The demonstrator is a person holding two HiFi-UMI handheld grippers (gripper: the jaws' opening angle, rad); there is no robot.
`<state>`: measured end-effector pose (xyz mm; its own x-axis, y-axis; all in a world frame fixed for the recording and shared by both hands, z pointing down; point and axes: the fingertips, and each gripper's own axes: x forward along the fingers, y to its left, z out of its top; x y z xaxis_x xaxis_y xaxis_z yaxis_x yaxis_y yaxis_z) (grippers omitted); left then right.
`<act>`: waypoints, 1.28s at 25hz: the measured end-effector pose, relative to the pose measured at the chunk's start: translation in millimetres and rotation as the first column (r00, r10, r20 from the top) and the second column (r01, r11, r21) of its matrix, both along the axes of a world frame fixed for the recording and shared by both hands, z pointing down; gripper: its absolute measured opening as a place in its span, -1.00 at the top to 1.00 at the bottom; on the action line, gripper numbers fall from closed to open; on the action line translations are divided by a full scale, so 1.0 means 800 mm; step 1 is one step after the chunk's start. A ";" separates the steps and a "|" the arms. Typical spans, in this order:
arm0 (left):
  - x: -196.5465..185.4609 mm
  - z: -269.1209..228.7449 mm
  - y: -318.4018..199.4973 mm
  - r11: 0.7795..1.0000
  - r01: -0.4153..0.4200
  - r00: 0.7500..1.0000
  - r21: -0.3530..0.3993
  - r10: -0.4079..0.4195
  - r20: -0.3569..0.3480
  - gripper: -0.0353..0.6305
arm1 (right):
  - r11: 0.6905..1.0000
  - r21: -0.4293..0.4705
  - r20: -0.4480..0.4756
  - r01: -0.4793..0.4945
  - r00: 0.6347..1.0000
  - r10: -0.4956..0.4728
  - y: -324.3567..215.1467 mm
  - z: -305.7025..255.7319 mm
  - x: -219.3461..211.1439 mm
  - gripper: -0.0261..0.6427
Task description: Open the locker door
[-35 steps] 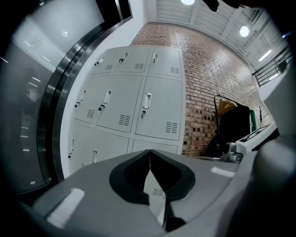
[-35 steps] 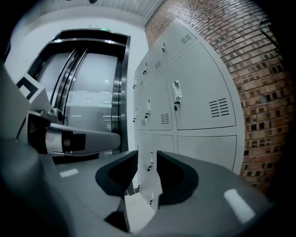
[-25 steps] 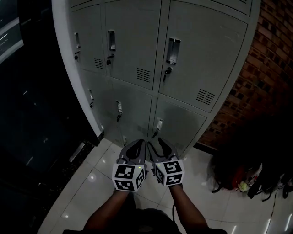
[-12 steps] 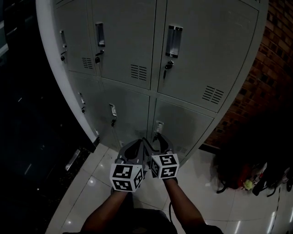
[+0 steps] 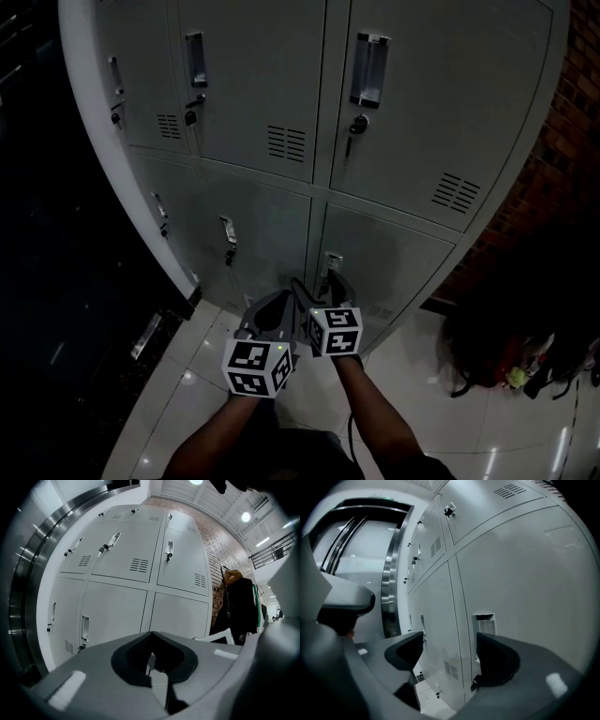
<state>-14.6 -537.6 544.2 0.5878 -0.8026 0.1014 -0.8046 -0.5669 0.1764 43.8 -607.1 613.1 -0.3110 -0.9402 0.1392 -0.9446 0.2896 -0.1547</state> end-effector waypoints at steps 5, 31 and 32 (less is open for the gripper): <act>-0.002 0.010 -0.013 1.000 -0.008 1.000 -0.003 0.008 -0.010 0.88 | 0.999 -0.022 0.022 -0.042 0.999 0.042 -0.026 0.015 0.012 -0.06; -0.020 0.011 -0.007 0.998 0.022 0.999 -0.060 -0.025 -0.048 0.88 | 0.988 -0.077 -0.040 -0.133 0.991 0.130 -0.004 0.022 0.023 0.61; -0.017 0.011 -0.003 0.998 0.019 0.999 -0.058 -0.022 -0.045 0.88 | 0.989 -0.079 -0.041 -0.126 0.992 0.123 0.001 0.022 0.022 0.63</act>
